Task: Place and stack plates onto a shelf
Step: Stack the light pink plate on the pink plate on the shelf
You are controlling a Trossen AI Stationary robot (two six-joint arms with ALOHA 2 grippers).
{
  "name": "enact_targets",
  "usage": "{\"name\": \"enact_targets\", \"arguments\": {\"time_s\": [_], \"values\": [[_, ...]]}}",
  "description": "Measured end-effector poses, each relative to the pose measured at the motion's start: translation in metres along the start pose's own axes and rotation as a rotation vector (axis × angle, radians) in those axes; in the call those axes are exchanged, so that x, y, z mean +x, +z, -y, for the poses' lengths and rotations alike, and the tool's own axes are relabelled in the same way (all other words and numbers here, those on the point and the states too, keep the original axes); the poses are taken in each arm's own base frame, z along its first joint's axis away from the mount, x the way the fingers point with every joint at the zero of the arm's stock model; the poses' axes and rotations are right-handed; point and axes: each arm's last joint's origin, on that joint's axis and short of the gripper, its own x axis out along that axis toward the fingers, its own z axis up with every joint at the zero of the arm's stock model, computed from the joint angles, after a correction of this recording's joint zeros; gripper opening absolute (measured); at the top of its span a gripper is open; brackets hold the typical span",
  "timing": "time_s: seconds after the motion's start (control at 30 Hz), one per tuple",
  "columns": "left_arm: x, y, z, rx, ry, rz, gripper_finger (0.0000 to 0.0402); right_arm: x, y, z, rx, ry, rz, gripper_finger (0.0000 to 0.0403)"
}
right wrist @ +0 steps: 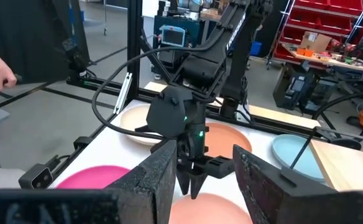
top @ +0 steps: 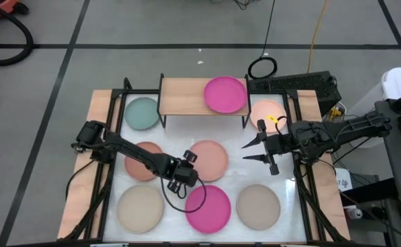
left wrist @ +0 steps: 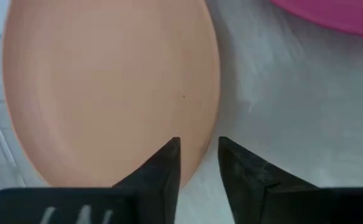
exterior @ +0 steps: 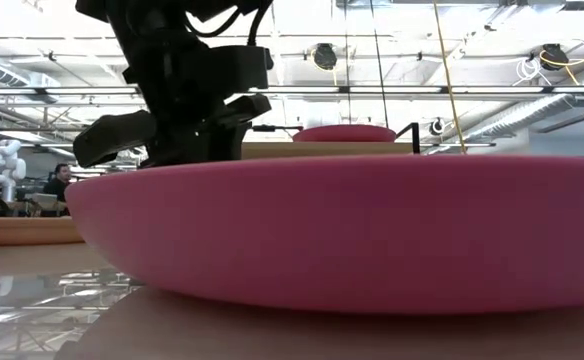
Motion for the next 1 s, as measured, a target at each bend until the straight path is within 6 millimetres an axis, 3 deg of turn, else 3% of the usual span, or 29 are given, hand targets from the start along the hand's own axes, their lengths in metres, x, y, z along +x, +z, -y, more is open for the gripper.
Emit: {"name": "enact_targets", "arguments": {"time_s": [0.2, 0.43, 0.63, 0.77, 0.9, 1.0], "values": [[0.000, 0.001, -0.001, -0.004, 0.015, 0.004, 0.0164, 0.000, 0.000, 0.000, 0.013, 0.000, 0.000, 0.0139], [0.000, 0.005, -0.002, -0.033, 0.041, 0.044, 0.0168, 0.000, 0.000, 0.000, 0.022, 0.000, 0.000, 0.0139], [0.020, 0.002, 0.004, -0.002, 0.025, -0.010, 0.0165, 0.000, 0.000, 0.000, 0.022, 0.000, -0.002, 0.0139], [0.029, 0.002, 0.008, 0.044, 0.020, -0.033, 0.0120, 0.000, 0.000, 0.000, 0.024, 0.000, -0.002, 0.0139], [0.027, 0.002, 0.008, 0.061, 0.016, -0.028, 0.0032, 0.000, 0.000, 0.000, 0.025, 0.000, -0.003, 0.0139], [0.017, 0.002, 0.003, 0.044, 0.043, -0.015, 0.0013, 0.000, 0.000, 0.000, 0.025, 0.000, -0.003, 0.0139]]}}
